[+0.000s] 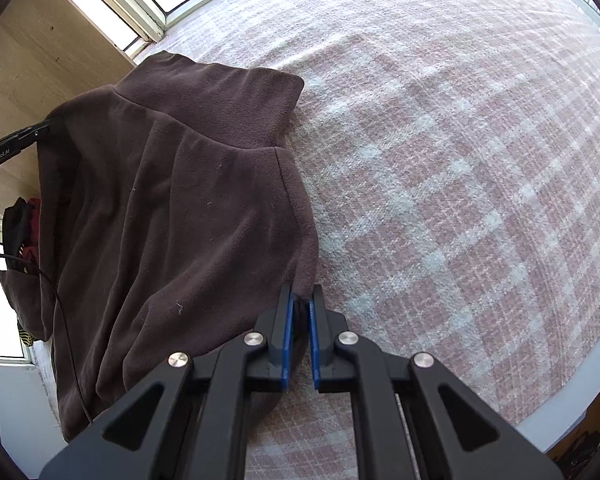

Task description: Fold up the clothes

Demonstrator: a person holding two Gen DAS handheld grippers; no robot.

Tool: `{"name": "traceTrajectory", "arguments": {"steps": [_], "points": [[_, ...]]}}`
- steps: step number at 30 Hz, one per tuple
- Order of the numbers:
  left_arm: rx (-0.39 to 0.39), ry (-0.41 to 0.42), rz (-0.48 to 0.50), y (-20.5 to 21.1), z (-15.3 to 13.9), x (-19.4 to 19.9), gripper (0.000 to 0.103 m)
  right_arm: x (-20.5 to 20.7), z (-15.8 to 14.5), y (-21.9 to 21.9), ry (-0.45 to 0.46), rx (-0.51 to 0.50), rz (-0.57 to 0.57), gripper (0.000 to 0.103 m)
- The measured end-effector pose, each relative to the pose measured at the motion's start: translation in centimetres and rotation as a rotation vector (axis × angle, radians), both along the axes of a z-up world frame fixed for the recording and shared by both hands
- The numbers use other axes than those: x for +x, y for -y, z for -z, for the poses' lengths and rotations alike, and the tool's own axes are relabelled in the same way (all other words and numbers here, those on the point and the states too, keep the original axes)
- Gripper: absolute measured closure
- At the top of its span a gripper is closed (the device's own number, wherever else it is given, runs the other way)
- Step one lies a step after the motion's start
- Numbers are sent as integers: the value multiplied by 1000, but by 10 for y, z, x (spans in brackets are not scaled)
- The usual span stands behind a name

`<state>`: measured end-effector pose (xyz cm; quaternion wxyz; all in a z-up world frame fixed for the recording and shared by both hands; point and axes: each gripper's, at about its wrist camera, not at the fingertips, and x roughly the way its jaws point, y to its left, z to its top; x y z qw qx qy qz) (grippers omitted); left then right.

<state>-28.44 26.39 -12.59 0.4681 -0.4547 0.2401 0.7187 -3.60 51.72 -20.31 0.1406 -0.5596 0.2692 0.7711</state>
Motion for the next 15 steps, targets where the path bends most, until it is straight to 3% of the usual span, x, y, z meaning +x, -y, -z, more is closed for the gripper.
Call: {"name": "traceTrajectory", "arguments": {"steps": [2,6,9,15], "points": [[65,-53,-37,22,-32,11,96,4,-18,6,-50,28,-6,96],[175,-218,-103,74,-110,42,96,11,-88,27,-205,89,-53,96],[271,-314,-174,122,-175,65,96,13,-159,53,-330,190,-129,96],[453,-581,-289,216,-314,122,96,32,-324,111,-622,441,-275,96]]}}
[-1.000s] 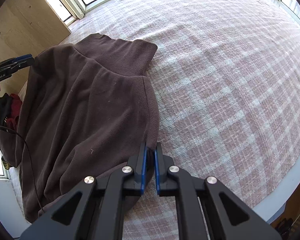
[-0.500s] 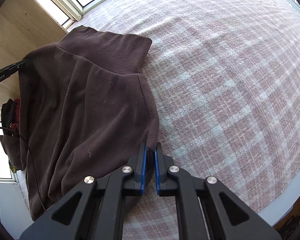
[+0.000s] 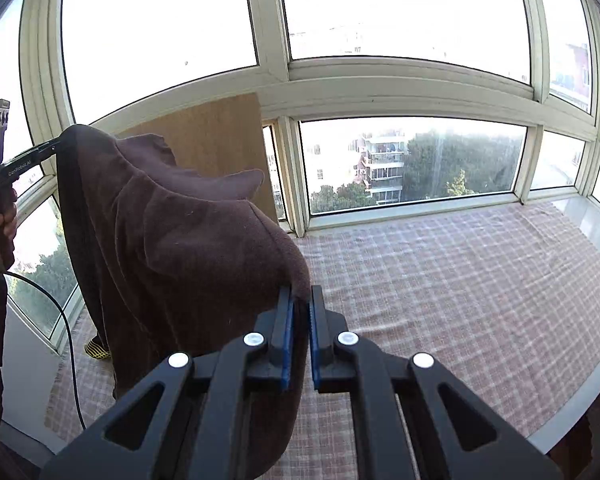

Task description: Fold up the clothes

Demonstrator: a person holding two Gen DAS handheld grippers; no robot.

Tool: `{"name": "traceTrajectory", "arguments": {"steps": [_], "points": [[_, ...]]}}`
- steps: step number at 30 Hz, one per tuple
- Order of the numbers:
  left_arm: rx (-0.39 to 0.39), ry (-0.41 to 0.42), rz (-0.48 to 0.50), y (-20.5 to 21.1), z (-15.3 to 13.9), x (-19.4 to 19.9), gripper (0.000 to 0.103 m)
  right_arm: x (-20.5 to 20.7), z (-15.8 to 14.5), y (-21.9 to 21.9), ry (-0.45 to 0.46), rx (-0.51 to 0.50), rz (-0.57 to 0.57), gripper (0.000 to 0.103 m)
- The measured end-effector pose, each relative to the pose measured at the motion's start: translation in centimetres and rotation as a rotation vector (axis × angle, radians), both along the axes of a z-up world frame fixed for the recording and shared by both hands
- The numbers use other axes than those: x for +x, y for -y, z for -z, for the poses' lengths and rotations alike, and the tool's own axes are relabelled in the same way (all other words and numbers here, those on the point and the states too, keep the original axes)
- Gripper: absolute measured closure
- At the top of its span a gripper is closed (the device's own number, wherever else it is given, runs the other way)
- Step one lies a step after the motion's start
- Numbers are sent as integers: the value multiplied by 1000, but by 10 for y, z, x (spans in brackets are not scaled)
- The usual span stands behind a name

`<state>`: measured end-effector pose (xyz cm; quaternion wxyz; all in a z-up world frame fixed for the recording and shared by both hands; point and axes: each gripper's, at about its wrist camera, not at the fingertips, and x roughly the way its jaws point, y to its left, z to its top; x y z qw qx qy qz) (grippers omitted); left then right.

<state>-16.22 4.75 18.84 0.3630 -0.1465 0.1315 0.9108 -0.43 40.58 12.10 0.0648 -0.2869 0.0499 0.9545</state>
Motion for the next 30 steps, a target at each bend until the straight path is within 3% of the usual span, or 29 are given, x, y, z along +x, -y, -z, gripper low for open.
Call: {"name": "traceTrajectory", "arguments": {"steps": [4,7,9,12,15,21,24,26,30], "points": [[70,-122,-58,44,-67,39,96,29,-98,33,-179,205,-36,96],[88,-178,-114,61,-97,65,96,35,-151,28,-286,266,-44,96],[113,-189,-121,68,-106,83,96,36,-168,25,-325,284,-44,96],[80,-187,-164,61,-101,98,96,29,-168,22,-314,310,-76,96],[62,-87,-152,50,-83,102,96,39,-164,1,-295,261,-124,96],[98,-36,-173,37,-67,120,96,50,-141,-34,-242,264,-152,96],[117,-76,-170,35,-78,146,96,69,-144,-46,-292,306,-149,96],[94,-121,-165,27,-86,175,96,81,-151,-53,-318,335,-149,96],[48,-154,-143,4,-91,196,95,86,-155,-71,-353,379,-149,96]]}}
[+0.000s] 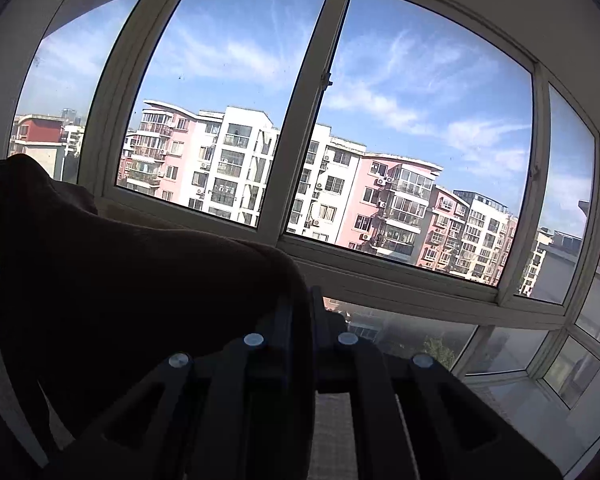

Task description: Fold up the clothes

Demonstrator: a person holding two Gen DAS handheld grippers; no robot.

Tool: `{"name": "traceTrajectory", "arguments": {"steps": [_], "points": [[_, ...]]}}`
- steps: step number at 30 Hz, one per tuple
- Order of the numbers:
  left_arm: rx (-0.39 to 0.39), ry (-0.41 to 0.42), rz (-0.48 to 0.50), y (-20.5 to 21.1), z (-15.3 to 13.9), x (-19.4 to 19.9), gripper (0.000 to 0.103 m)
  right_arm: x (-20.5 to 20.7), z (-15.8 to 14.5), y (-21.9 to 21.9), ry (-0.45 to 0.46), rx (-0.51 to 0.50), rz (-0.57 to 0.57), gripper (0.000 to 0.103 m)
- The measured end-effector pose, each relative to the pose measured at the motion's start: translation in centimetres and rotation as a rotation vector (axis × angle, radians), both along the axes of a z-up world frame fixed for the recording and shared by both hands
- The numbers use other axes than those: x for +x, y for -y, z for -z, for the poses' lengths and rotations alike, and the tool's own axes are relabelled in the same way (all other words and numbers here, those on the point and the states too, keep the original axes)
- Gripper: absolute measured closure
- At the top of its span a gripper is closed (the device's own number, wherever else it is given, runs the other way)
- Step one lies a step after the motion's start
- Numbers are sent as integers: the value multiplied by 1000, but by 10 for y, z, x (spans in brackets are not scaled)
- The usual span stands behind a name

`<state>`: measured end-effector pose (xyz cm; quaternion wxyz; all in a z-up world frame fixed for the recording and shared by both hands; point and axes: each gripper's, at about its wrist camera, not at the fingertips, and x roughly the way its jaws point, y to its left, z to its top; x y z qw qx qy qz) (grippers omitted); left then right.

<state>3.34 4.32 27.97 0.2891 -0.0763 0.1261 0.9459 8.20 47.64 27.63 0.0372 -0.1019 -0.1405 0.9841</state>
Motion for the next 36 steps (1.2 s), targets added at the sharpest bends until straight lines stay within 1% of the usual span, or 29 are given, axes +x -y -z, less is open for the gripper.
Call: {"name": "traceTrajectory", "arguments": {"steps": [2,3,4,5,7,8,10,11,12,14,15,16,17,18,19,20,21,22,23,24,25,26,27,28,30,31,34,35,36], "points": [[-29,21,0,-10,8,-13,95,-19,9,-5,16,29,15,96],[-40,43,-5,-15,16,-26,95,-30,14,-8,31,40,21,96],[-50,72,-10,-20,29,-41,95,-48,26,-13,63,35,17,96],[-62,111,-9,-26,48,-60,95,-64,41,-21,99,26,9,96],[-83,205,33,-35,95,-108,95,-112,86,-31,183,7,3,96],[-100,267,20,-42,125,-137,95,-138,115,-35,235,-4,7,96],[-154,391,4,-57,200,-195,95,-192,176,-43,350,-29,15,96],[-195,448,-10,-65,238,-219,94,-216,216,-43,438,-15,20,96],[-251,524,-24,-73,282,-241,91,-241,256,-43,526,-2,25,96],[-361,673,-50,-87,368,-284,90,-290,337,-44,703,26,36,94],[-406,727,-62,-89,400,-299,89,-304,373,-44,797,31,27,94],[-429,767,-81,-89,423,-310,89,-317,409,-45,891,36,18,94],[-438,801,-95,-87,440,-319,89,-324,429,-49,938,22,19,94],[-451,813,-102,-82,447,-325,89,-331,448,-53,984,8,21,94],[-463,823,-107,-80,453,-329,89,-335,454,-60,1003,-23,17,92],[-471,826,-102,-80,452,-328,86,-339,456,-66,1020,-64,10,89],[-477,828,-94,-76,449,-329,78,-342,455,-71,1028,-100,2,86],[-484,822,-95,-71,444,-332,74,-345,455,-75,1036,-137,-5,84],[-489,813,-108,-68,438,-335,71,-347,446,-80,1031,-151,-15,83],[-488,810,-119,-65,432,-338,71,-347,437,-80,1022,-146,-37,79],[-461,827,-124,-62,425,-343,74,-346,432,-78,1016,-141,-56,76],[-431,846,-123,-61,417,-348,75,-350,425,-74,1006,-158,-78,75],[-392,860,-95,-68,411,-355,75,-355,417,-70,996,-175,-99,69],[-370,849,-71,-79,405,-361,74,-359,410,-65,986,-191,-121,63],[-357,833,-20,-110,400,-369,73,-377,404,-41,960,-165,-155,62],[-366,838,9,-128,404,-373,73,-386,403,-27,948,-142,-166,62],[-394,884,37,-179,431,-385,73,-413,427,5,1006,-132,-197,62],[-384,921,43,-189,440,-388,73,-420,438,12,1030,-114,-191,62],[-376,957,47,-199,449,-392,73,-422,442,14,1042,-116,-184,62]]}}
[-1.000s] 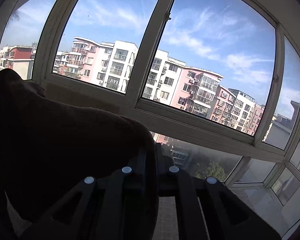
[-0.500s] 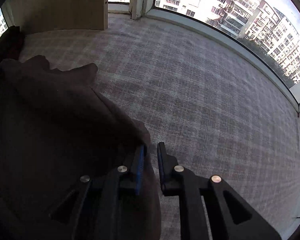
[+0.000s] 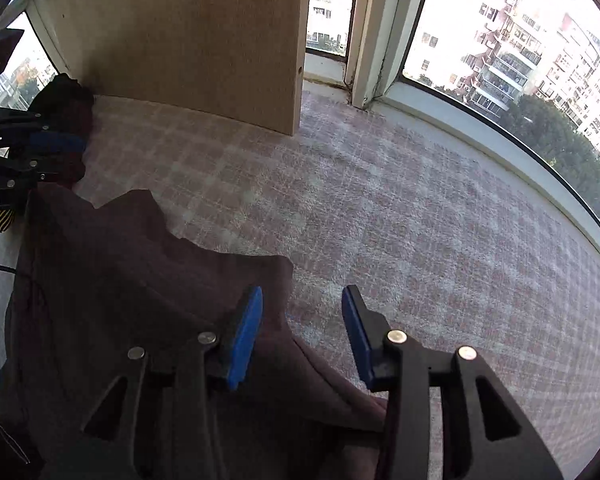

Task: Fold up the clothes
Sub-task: 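Lower the sweatshirt onto the platform and open both grippers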

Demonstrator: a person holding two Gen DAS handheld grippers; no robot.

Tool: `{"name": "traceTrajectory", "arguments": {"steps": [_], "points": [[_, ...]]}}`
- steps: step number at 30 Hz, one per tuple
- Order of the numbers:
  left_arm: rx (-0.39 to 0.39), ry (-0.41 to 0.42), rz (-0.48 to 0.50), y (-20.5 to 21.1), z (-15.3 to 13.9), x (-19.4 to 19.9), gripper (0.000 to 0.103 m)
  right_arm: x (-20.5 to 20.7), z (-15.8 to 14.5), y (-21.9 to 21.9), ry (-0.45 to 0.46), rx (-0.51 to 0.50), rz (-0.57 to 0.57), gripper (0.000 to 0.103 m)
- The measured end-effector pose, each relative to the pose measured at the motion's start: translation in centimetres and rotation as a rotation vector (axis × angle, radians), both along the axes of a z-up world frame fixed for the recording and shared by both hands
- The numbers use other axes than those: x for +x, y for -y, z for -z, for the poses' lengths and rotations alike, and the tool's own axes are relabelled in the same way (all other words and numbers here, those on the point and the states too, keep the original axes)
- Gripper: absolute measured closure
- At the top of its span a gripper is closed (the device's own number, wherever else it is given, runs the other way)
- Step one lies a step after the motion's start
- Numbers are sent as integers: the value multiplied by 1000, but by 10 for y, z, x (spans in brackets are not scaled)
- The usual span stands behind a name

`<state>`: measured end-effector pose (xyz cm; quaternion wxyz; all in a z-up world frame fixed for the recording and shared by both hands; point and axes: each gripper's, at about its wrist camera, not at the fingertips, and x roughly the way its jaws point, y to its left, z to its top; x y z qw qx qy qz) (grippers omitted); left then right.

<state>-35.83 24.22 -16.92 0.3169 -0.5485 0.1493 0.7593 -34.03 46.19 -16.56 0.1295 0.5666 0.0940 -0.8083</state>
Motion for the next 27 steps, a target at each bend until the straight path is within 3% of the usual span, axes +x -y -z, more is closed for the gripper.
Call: {"name": "traceTrajectory", "arguments": {"steps": [4,8,10,11,14,15,16,17,20,23,27], "points": [[-70,81,7,-24,29,-9,73,-9,17,9,49,10,25,62],[-82,133,42,-32,41,-10,75,-11,23,10,88,11,32,62],[-77,135,51,-32,42,-9,80,-14,28,10,121,2,26,62],[-76,133,57,-32,42,-9,88,-14,31,10,137,-15,19,62],[-76,135,73,-29,42,-6,93,-15,36,16,164,-28,-20,62],[-74,132,73,-29,41,-5,94,-14,38,20,163,-23,-41,70],[-70,125,73,-28,40,-5,95,-14,39,23,176,-27,-63,90],[-67,114,73,-27,38,-3,95,-13,39,27,185,-38,-82,97],[-53,76,67,-25,29,2,97,-8,30,29,147,-35,-94,97],[-9,22,34,-18,11,6,98,-4,10,19,92,-98,-58,98],[45,-133,9,-10,-35,8,98,7,-44,5,-95,-151,-15,98]]}}
